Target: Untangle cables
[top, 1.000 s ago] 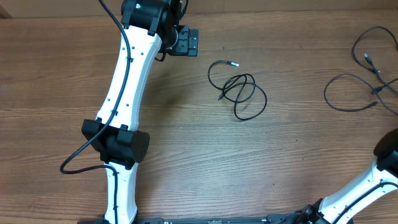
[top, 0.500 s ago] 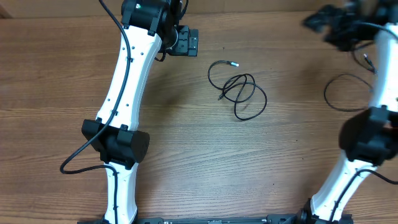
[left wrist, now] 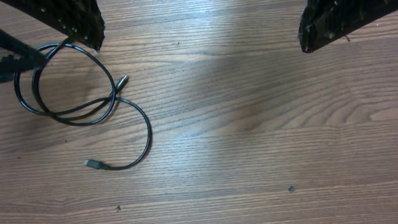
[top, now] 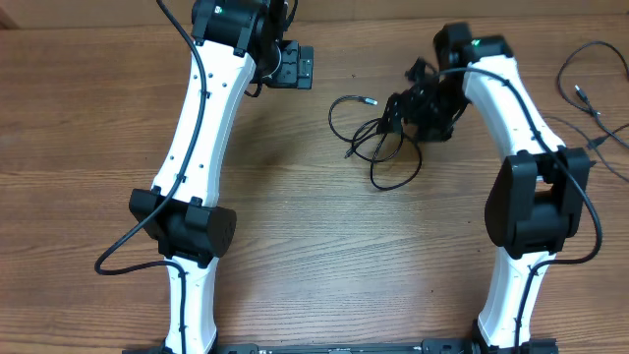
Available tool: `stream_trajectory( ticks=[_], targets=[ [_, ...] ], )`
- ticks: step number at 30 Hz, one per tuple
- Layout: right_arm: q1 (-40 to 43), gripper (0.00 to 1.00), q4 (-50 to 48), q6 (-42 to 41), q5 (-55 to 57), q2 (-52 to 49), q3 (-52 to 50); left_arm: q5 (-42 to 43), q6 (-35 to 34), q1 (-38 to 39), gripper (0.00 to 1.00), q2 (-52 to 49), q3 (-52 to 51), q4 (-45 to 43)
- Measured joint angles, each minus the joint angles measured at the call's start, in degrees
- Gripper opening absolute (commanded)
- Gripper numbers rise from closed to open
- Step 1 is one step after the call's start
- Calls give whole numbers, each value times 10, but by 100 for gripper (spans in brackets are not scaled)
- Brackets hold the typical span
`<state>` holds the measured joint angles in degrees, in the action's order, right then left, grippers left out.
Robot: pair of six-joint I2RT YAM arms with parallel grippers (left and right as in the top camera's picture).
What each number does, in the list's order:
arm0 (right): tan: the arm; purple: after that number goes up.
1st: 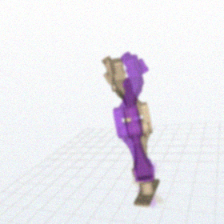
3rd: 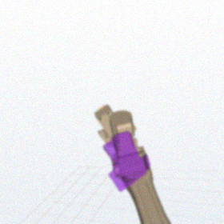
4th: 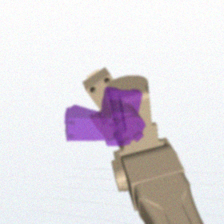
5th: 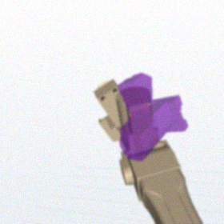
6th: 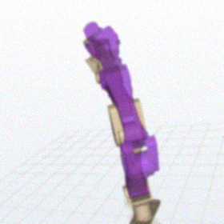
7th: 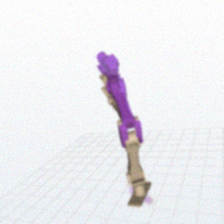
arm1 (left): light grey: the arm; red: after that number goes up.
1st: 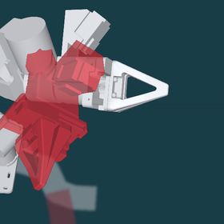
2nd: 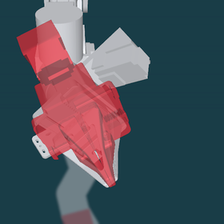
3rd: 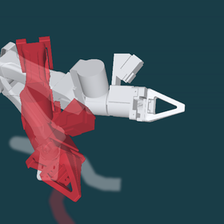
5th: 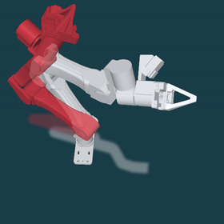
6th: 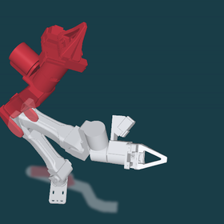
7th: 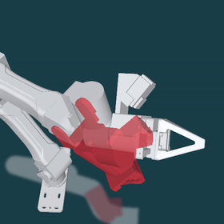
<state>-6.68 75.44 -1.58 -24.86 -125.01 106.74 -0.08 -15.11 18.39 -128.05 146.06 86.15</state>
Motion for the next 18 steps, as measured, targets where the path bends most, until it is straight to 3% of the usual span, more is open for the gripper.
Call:
stream_trajectory(
  ticks=[2, 5, 6, 14, 16, 18],
  targets=[
    [0, 31, -10, 0, 3, 0, -37, 0, 0, 0, 99, 0, 0, 0],
    [0, 6, -24, -1, 4, 0, -63, 0, 0, 0, 100, 0, 0, 0],
    [0, 4, -24, 0, 3, 0, -64, 0, 0, 0, 100, 0, 0, 0],
    [0, 4, -55, 1, -16, 0, -66, 0, 0, 0, 100, 0, 0, 0],
    [0, 18, -58, 1, -28, 0, -66, 0, 0, 0, 99, 0, 0, 0],
    [0, 40, -59, 4, -36, 0, -66, 0, 0, 0, 100, 0, 0, 0]
  ],
)
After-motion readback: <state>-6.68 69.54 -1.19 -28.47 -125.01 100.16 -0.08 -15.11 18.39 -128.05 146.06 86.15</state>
